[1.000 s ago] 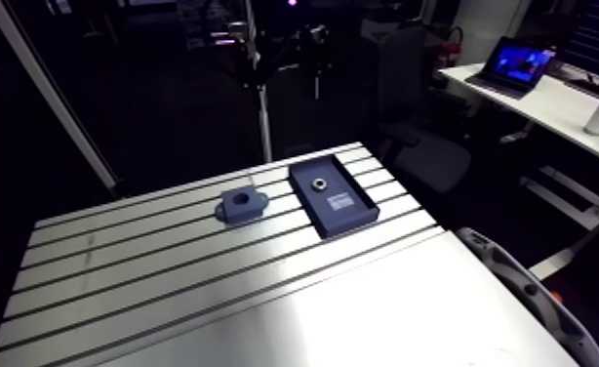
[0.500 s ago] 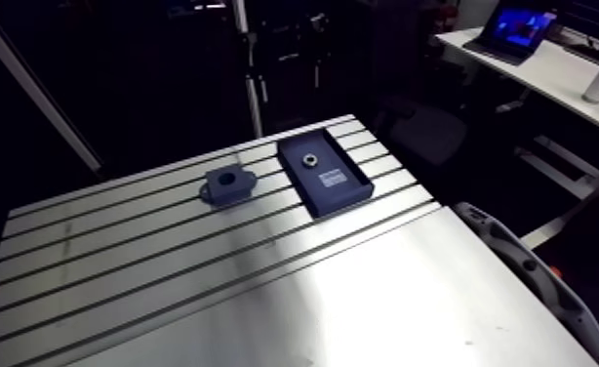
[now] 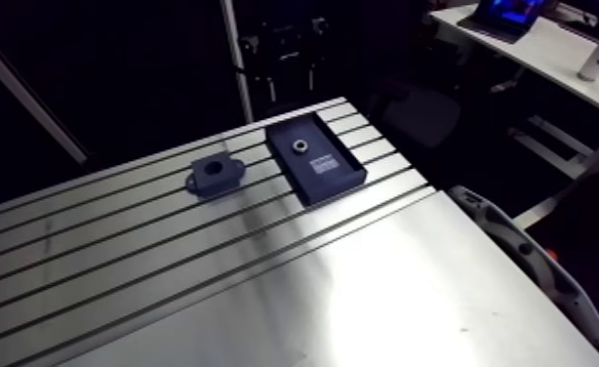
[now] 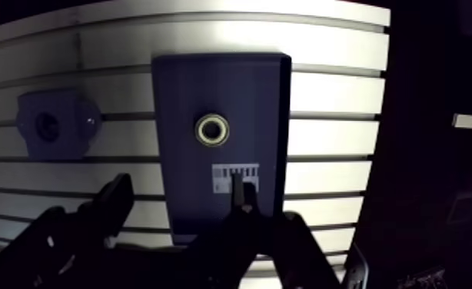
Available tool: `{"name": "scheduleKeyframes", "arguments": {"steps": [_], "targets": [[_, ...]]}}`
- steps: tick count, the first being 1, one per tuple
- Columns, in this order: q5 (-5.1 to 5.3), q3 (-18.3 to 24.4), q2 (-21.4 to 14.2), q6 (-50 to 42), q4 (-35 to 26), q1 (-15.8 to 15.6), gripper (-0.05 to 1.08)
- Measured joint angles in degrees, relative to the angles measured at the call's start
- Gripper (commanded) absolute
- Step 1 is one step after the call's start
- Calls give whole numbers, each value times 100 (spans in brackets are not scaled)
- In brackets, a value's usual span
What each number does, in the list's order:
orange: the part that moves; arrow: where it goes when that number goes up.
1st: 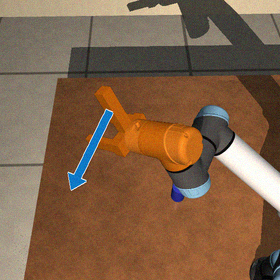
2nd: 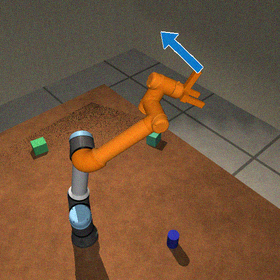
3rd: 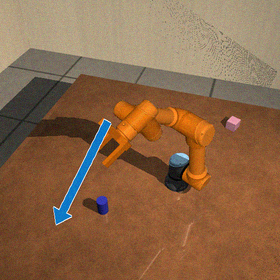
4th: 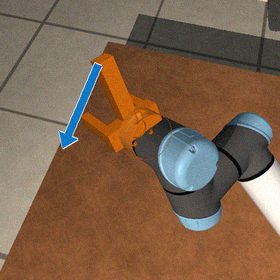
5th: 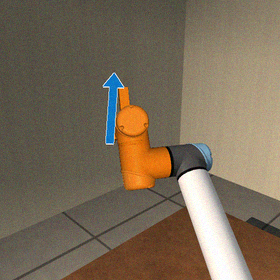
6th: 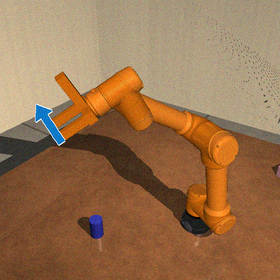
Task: Pick up the bearing and press it into the housing until flush.
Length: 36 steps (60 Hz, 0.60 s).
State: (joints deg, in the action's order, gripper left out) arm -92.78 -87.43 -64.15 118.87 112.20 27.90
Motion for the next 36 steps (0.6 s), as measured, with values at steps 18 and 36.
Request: {"name": "scheduleKeyframes", "arguments": {"steps": [18,36], "targets": [[1,-156,138,23,244,43,35],[-4,-236,308,35,370,82,39]]}}
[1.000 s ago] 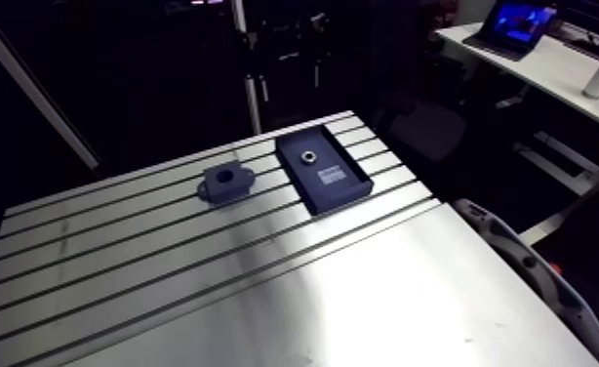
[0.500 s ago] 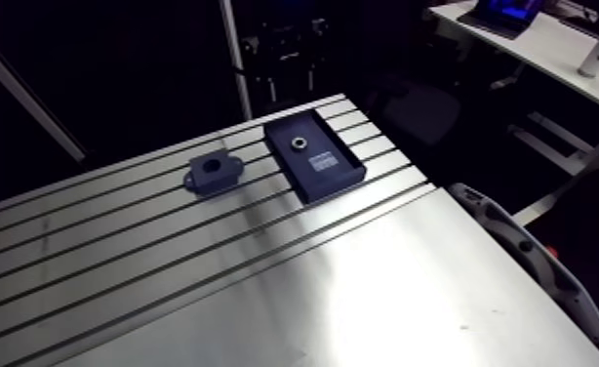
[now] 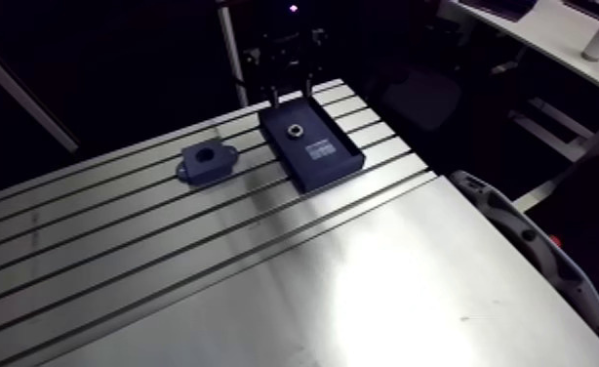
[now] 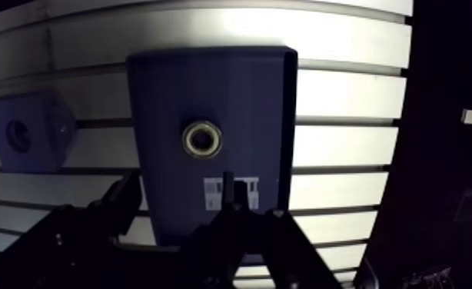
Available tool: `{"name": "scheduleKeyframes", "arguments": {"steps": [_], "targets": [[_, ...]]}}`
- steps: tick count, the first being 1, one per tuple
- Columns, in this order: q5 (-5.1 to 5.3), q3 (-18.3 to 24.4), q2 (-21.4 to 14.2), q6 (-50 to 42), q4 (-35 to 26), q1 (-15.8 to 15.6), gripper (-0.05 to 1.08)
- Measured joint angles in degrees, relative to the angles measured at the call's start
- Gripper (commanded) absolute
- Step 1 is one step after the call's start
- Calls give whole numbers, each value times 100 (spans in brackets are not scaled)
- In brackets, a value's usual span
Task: Pick up the bearing and press it into the housing until flush.
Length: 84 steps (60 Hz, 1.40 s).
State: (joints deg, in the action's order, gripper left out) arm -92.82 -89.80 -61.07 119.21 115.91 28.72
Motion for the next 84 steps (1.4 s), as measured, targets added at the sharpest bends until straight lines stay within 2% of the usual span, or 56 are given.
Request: {"name": "scheduleKeyframes", "arguments": {"steps": [23,51,84], "targets": [[-7,-58,159,33,191,25,45],[-21,-127,343,104,464,25,44],[-43,-157,445,90,503,20,44]]}}
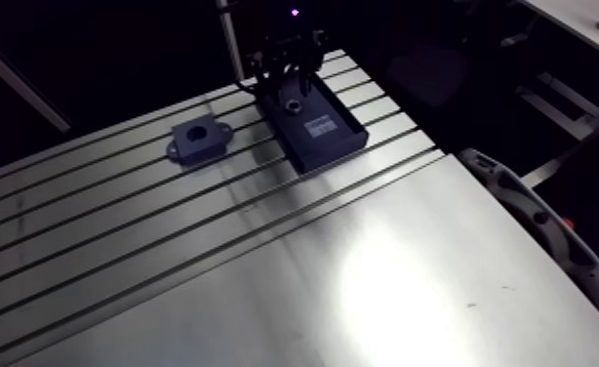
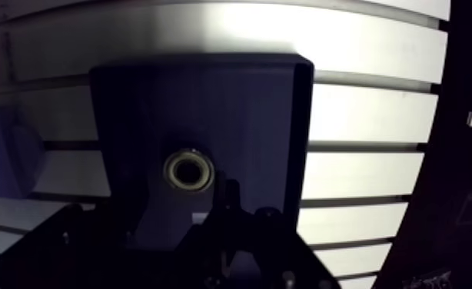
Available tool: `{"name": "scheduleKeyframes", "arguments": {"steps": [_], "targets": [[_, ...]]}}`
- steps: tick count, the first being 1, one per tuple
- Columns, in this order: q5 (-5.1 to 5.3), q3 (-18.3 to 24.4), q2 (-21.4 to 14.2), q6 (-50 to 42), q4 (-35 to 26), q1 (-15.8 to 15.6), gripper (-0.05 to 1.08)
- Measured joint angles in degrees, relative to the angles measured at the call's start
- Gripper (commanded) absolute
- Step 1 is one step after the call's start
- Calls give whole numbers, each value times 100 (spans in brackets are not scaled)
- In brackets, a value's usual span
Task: Pick up the bearing and press it into the housing until flush.
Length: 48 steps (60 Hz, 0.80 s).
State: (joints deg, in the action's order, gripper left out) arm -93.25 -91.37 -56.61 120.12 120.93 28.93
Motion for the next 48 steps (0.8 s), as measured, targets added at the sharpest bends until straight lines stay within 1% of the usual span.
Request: {"name": "scheduleKeyframes", "arguments": {"steps": [19,48], "targets": [[-85,0,70,-8,27,-6,44],[-101,-29,99,-19,32,-14,44]]}}
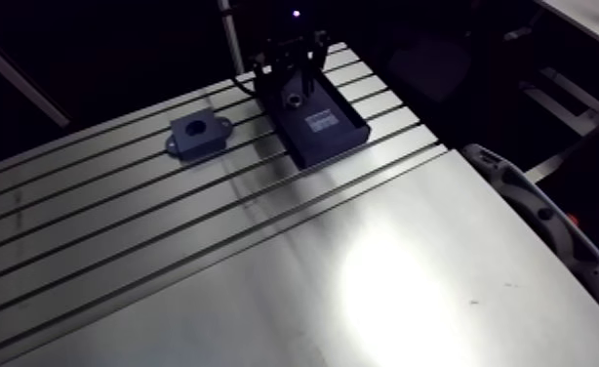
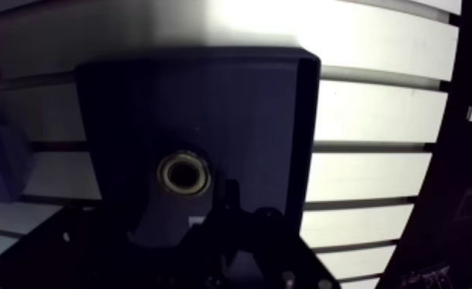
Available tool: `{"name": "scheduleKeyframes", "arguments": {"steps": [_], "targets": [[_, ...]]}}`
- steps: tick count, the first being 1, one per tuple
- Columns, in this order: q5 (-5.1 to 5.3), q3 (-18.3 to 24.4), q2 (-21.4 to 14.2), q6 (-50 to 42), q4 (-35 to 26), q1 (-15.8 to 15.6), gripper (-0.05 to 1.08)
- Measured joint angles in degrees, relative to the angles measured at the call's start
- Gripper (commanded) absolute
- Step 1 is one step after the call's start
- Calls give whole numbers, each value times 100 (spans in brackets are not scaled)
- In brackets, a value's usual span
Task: Pick up the bearing and press it into the housing until flush.
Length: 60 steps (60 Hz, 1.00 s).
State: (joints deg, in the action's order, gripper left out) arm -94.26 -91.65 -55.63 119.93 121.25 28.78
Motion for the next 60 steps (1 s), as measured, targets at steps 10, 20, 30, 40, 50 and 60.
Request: {"name": "scheduleKeyframes", "arguments": {"steps": [10,20,30,40,50,60], "targets": [[-5,6,18,-1,0,-2,44],[-7,13,32,-5,0,-3,45],[-8,26,43,-12,0,-3,47],[-8,33,46,-15,0,-4,47],[-9,45,53,-16,0,-4,47],[-9,57,72,-18,0,-4,47]]}}
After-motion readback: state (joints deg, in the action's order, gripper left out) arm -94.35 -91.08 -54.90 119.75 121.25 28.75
